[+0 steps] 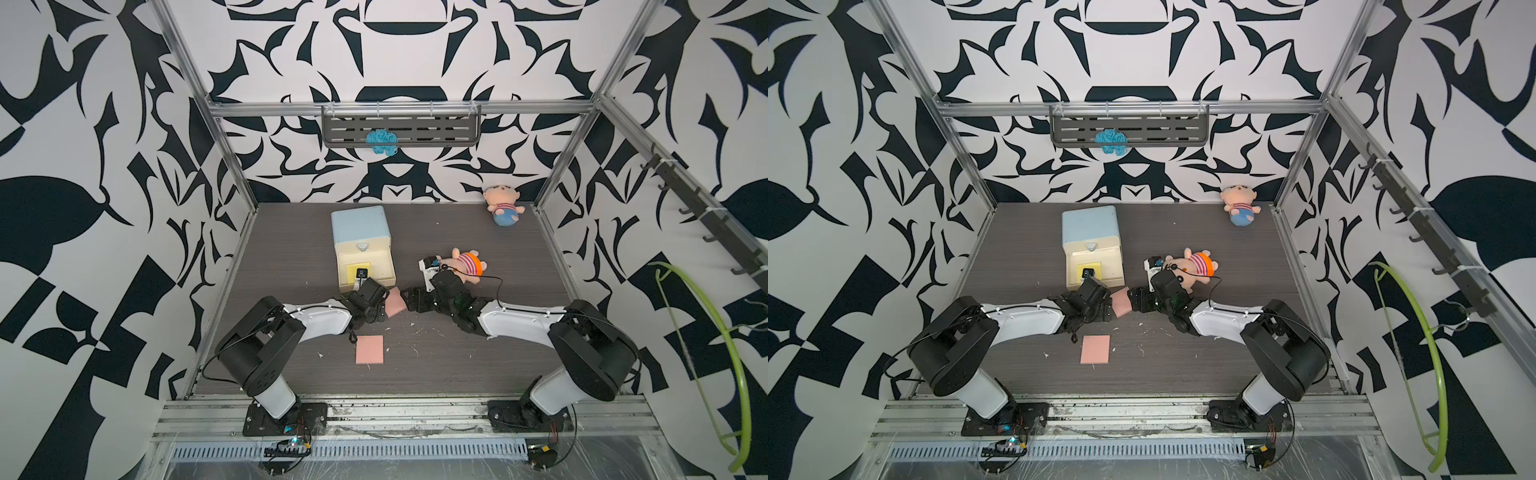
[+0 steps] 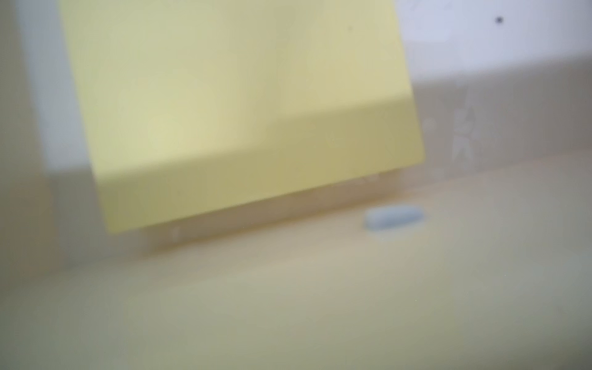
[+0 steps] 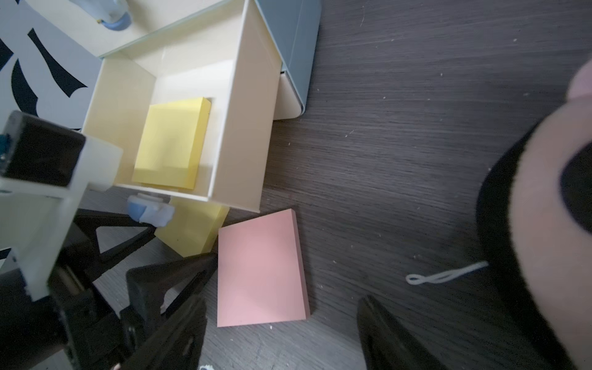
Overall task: Please put the sticky notes in the drawer by color
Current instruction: Pick up the sticky notes from the center of the board.
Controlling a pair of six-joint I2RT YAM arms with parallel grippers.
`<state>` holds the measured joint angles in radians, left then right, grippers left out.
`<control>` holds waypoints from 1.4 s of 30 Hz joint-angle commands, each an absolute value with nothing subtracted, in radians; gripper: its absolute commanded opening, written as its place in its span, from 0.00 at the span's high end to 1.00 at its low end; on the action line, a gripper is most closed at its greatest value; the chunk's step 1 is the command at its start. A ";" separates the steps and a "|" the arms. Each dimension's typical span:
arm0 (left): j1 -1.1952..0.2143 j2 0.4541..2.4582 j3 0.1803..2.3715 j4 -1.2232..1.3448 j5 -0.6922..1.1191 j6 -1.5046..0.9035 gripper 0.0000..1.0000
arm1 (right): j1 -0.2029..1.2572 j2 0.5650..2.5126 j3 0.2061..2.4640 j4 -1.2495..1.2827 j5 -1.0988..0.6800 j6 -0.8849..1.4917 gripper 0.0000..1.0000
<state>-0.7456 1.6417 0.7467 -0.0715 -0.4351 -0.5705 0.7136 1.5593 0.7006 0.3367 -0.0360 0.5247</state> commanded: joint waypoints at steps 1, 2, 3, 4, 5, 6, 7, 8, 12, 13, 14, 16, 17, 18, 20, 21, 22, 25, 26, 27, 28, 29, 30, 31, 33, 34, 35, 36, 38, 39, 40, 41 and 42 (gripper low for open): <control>-0.741 1.691 0.751 -0.123 -0.433 -0.609 0.01 | 0.710 1.557 0.742 0.349 -0.033 0.532 0.21; -0.741 1.697 0.756 -0.123 -0.439 -0.608 0.01 | 0.710 1.560 0.744 0.350 -0.035 0.532 0.21; -0.742 1.703 0.762 -0.121 -0.443 -0.607 0.01 | 0.710 1.561 0.745 0.351 -0.037 0.532 0.21; -0.741 1.708 0.764 -0.119 -0.445 -0.606 0.01 | 0.710 1.563 0.746 0.350 -0.038 0.532 0.21; -0.739 1.714 0.765 -0.111 -0.441 -0.602 0.01 | 0.710 1.563 0.746 0.350 -0.038 0.532 0.21; -0.738 1.716 0.764 -0.106 -0.436 -0.601 0.01 | 0.710 1.563 0.744 0.349 -0.038 0.532 0.21; -0.737 1.719 0.765 -0.102 -0.433 -0.600 0.01 | 0.710 1.564 0.744 0.350 -0.038 0.532 0.21; -0.737 1.723 0.765 -0.100 -0.430 -0.600 0.03 | 0.710 1.563 0.744 0.348 -0.038 0.532 0.21; -0.736 1.725 0.758 -0.097 -0.420 -0.603 0.14 | 0.710 1.565 0.741 0.348 -0.036 0.535 0.21; -0.736 1.722 0.755 -0.097 -0.419 -0.604 0.17 | 0.710 1.565 0.740 0.348 -0.036 0.537 0.21; -0.737 1.717 0.750 -0.098 -0.420 -0.607 0.21 | 0.710 1.566 0.741 0.348 -0.037 0.538 0.21; -0.736 1.706 0.739 -0.099 -0.420 -0.610 0.24 | 0.710 1.569 0.741 0.348 -0.038 0.540 0.21; -0.736 1.700 0.735 -0.101 -0.420 -0.613 0.26 | 0.710 1.571 0.743 0.348 -0.040 0.541 0.21; -0.737 1.694 0.729 -0.103 -0.419 -0.616 0.26 | 0.710 1.573 0.744 0.348 -0.041 0.541 0.21; -0.737 1.680 0.717 -0.109 -0.415 -0.624 0.26 | 0.710 1.572 0.747 0.347 -0.045 0.543 0.22; -0.736 1.672 0.709 -0.110 -0.411 -0.630 0.26 | 0.710 1.572 0.748 0.345 -0.048 0.543 0.22; -0.736 1.662 0.701 -0.112 -0.407 -0.635 0.26 | 0.710 1.572 0.750 0.343 -0.049 0.543 0.22; -0.741 1.621 0.675 -0.126 -0.394 -0.658 0.26 | 0.710 1.569 0.756 0.338 -0.059 0.543 0.22; -0.744 1.605 0.666 -0.134 -0.392 -0.665 0.26 | 0.710 1.570 0.758 0.336 -0.063 0.543 0.22; -0.749 1.588 0.657 -0.144 -0.388 -0.674 0.26 | 0.710 1.569 0.760 0.336 -0.070 0.544 0.22; -0.751 1.570 0.648 -0.152 -0.383 -0.681 0.26 | 0.710 1.570 0.761 0.336 -0.075 0.545 0.22; -0.756 1.551 0.639 -0.162 -0.379 -0.692 0.26 | 0.711 1.571 0.763 0.336 -0.083 0.548 0.22; -0.760 1.530 0.631 -0.171 -0.372 -0.700 0.26 | 0.710 1.572 0.765 0.335 -0.091 0.554 0.22; -0.764 1.512 0.625 -0.181 -0.368 -0.706 0.26 | 0.710 1.574 0.768 0.334 -0.097 0.559 0.22; -0.774 1.468 0.613 -0.208 -0.364 -0.720 0.26 | 0.710 1.579 0.774 0.334 -0.120 0.574 0.22; -0.778 1.448 0.608 -0.222 -0.364 -0.725 0.26 | 0.710 1.580 0.778 0.334 -0.131 0.582 0.22; -0.783 1.422 0.604 -0.235 -0.364 -0.730 0.26 | 0.710 1.581 0.781 0.334 -0.145 0.593 0.22; -0.788 1.398 0.599 -0.248 -0.363 -0.733 0.26 | 0.710 1.580 0.783 0.336 -0.160 0.607 0.22; -0.794 1.350 0.586 -0.271 -0.361 -0.739 0.25 | 0.711 1.574 0.782 0.346 -0.191 0.634 0.22; -0.795 1.324 0.582 -0.280 -0.359 -0.739 0.25 | 0.710 1.570 0.782 0.351 -0.207 0.649 0.22; -0.796 1.302 0.579 -0.290 -0.358 -0.741 0.25 | 0.710 1.566 0.782 0.353 -0.219 0.661 0.22; -0.796 1.283 0.575 -0.302 -0.358 -0.742 0.25 | 0.710 1.562 0.784 0.353 -0.235 0.670 0.22; -0.796 1.244 0.571 -0.313 -0.357 -0.742 0.25 | 0.710 1.559 0.788 0.353 -0.251 0.677 0.22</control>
<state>-0.7925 1.3121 0.5842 -0.2459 -0.3679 -0.7238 0.7136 1.5776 0.7509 0.3199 -0.1844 0.6277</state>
